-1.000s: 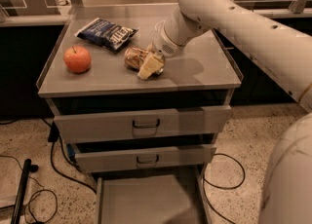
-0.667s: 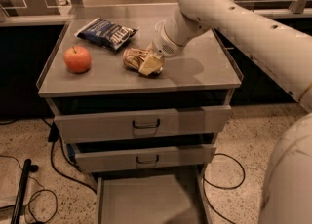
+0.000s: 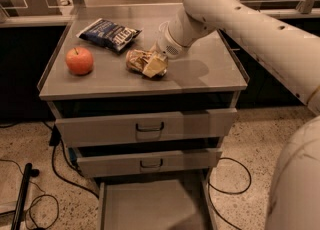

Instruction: Place orange can into bottom drawer

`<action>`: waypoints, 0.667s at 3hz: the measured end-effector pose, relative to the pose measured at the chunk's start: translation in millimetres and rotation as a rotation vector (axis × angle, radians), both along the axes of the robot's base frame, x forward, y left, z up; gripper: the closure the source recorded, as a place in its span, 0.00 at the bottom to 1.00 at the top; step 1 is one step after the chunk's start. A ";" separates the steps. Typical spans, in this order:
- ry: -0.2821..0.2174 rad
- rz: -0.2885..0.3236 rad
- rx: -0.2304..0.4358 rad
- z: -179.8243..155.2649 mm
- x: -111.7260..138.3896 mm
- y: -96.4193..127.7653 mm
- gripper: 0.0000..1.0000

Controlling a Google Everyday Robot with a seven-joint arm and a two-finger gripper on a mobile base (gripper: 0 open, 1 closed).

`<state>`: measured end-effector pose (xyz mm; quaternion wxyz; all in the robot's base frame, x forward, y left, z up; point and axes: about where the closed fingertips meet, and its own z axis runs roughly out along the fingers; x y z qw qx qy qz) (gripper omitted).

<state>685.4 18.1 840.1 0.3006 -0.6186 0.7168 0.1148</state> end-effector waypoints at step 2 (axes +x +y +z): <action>-0.027 0.013 0.004 11.3 -19.5 -16.1 1.00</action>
Offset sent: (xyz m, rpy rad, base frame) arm -0.0532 -0.0469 0.0328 0.0246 -0.0783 0.0175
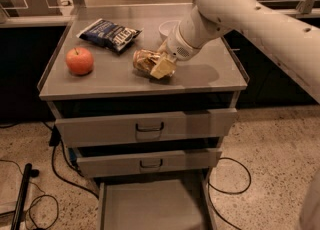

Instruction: Place orange can into bottom drawer

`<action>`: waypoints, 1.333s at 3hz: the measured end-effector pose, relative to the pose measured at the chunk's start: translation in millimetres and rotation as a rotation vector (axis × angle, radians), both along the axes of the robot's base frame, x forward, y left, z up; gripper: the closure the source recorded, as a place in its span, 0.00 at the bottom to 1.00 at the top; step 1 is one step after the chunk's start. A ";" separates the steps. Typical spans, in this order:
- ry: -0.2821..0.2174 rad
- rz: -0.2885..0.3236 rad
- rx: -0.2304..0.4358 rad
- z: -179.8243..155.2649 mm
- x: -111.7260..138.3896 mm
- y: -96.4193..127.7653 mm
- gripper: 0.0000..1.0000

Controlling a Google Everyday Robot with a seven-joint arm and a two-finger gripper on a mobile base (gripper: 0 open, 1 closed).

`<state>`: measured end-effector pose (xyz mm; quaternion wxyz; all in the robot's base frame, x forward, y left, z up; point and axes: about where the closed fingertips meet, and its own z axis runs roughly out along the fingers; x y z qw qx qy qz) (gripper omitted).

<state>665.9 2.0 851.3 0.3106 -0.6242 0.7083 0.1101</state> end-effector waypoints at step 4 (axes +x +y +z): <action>-0.195 -0.044 0.111 42.0 -159.7 -82.6 1.00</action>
Offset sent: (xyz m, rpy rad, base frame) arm -0.1304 -0.0758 0.0568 0.1404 -0.1756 -0.0045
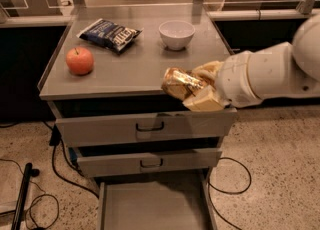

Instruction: Place orange can into bottom drawer

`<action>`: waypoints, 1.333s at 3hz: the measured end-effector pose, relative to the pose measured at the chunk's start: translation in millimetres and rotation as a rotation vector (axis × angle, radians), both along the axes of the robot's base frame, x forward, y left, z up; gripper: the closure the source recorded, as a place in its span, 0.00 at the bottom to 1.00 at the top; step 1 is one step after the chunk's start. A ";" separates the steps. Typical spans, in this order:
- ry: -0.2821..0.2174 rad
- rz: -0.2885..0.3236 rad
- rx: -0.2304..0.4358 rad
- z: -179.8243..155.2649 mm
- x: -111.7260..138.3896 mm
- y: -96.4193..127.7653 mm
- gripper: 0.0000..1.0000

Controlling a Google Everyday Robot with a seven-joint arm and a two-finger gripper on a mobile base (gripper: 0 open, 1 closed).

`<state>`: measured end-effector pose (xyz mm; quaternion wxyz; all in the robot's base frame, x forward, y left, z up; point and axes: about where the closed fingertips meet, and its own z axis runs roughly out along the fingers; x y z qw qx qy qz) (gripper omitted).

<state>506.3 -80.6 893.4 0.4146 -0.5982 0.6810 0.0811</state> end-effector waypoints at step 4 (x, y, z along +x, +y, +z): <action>0.069 -0.071 0.061 -71.1 -62.5 -15.5 1.00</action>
Offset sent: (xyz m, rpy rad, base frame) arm -0.0427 -0.0169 -0.0176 0.0168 -0.0007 -0.0409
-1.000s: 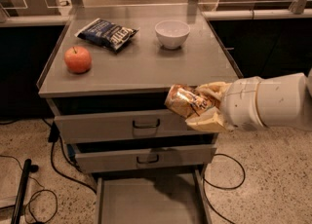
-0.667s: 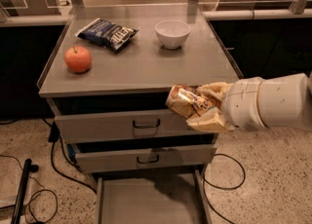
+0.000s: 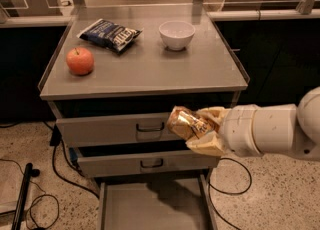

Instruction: Place orange can into bottom drawer

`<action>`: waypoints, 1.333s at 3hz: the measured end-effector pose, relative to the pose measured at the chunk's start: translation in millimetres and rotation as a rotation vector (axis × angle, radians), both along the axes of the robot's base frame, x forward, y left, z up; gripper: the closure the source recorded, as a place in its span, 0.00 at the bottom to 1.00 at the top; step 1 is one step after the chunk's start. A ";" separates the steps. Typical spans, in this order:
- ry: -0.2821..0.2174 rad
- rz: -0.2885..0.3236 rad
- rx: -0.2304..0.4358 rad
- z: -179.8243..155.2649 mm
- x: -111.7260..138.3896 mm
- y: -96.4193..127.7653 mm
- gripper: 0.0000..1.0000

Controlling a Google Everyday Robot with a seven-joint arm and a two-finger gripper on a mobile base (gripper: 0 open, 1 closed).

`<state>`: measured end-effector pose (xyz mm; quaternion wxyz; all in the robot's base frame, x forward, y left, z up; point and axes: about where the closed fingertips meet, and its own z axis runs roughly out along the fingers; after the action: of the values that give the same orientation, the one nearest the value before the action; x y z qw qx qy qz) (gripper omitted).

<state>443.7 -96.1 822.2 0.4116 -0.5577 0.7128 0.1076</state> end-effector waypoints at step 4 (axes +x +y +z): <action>0.157 -0.087 0.062 -237.4 -18.6 -7.3 1.00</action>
Offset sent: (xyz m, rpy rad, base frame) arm -0.0319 -0.0076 -0.2030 0.0557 0.1345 -0.1210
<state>425.1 -103.4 584.8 0.3757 -0.5030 0.7628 0.1548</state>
